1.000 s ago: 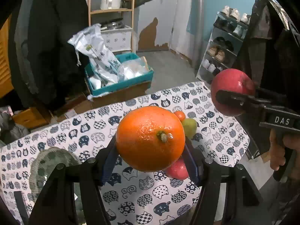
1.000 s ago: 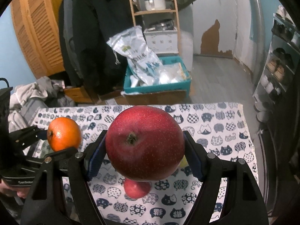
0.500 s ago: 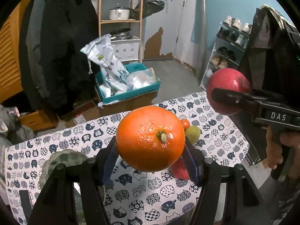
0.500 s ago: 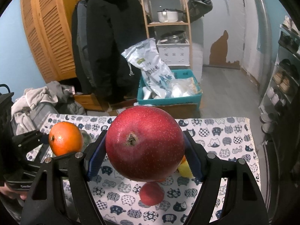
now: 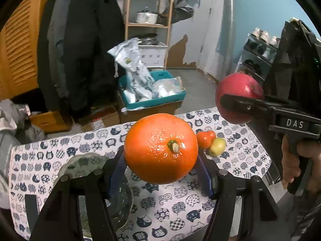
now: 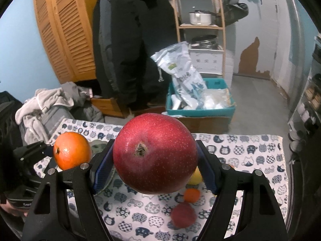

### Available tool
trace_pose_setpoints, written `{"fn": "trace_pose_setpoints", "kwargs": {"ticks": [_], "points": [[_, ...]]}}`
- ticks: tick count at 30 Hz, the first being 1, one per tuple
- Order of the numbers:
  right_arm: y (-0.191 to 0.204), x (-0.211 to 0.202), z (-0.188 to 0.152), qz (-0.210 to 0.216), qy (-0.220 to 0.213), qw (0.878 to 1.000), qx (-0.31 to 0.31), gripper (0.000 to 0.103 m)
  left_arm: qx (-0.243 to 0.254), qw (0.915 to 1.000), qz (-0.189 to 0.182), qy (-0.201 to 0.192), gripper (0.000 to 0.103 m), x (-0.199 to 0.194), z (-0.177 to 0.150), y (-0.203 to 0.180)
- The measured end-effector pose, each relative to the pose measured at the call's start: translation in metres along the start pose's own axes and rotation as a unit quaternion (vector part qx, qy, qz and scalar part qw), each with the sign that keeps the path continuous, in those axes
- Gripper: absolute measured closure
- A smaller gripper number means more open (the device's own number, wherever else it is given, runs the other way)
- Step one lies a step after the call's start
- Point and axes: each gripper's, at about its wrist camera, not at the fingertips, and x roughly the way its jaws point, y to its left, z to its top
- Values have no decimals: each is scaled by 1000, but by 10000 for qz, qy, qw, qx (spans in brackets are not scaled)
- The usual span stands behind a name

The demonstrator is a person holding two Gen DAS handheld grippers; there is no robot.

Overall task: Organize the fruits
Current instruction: 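Lift the orange and apple and carry both toward the glass bowl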

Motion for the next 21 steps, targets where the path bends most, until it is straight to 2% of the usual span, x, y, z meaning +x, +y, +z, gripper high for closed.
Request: {"fn": "trace_pose_setpoints", "kwargs": {"ticks": [21], "points": [[95, 69, 15, 665, 441, 9957, -461, 27, -768, 9951, 620, 49, 37, -14, -32, 101]]}}
